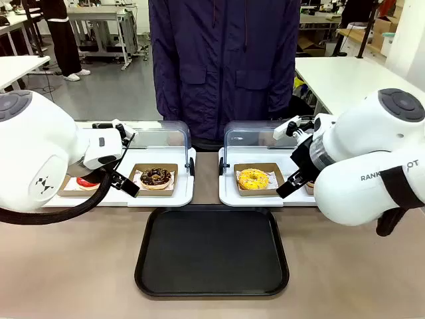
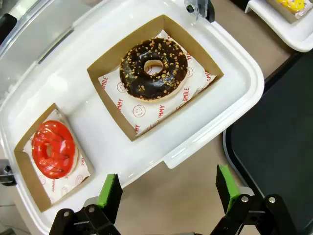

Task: Move the fourth donut from the left to the tray.
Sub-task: Pick up the Paper togo box containing the Donut indicated by the person and place it on the Handle tray.

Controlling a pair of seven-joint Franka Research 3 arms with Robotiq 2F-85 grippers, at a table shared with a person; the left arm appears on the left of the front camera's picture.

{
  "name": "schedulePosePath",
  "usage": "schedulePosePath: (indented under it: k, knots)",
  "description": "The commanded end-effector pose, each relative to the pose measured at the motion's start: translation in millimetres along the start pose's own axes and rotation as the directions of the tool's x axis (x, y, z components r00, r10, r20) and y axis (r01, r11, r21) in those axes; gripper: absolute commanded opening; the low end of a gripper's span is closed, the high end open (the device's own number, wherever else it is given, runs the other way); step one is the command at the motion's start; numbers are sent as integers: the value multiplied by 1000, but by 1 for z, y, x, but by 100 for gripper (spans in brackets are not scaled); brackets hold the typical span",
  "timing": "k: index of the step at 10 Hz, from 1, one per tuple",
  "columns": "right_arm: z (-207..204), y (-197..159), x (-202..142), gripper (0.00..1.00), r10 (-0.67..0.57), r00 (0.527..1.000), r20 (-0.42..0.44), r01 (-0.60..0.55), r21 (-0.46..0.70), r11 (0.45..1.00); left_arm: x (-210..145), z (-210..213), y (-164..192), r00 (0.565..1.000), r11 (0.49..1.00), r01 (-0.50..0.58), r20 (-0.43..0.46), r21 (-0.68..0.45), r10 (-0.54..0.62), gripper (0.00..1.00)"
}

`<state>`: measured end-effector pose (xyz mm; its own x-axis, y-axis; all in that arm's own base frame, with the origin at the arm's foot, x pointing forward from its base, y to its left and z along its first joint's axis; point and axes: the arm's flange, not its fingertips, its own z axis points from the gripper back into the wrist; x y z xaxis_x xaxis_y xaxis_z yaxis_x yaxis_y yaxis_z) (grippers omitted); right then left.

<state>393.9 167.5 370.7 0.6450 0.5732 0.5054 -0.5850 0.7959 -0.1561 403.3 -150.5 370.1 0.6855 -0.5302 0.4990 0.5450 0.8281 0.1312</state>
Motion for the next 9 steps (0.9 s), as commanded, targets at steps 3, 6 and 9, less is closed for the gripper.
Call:
schedulePosePath:
  k: [3, 6, 9]
  knots:
    - [0, 0, 0, 100, 0, 1000, 0, 0, 0, 1000, 0, 0, 0, 1000, 1000, 0, 1, 0, 0, 100]
    - [0, 0, 0, 100, 0, 1000, 0, 0, 0, 1000, 0, 0, 0, 1000, 1000, 0, 1, 0, 0, 100]
    - [0, 0, 0, 100, 0, 1000, 0, 0, 0, 1000, 0, 0, 0, 1000, 1000, 0, 1, 0, 0, 100]
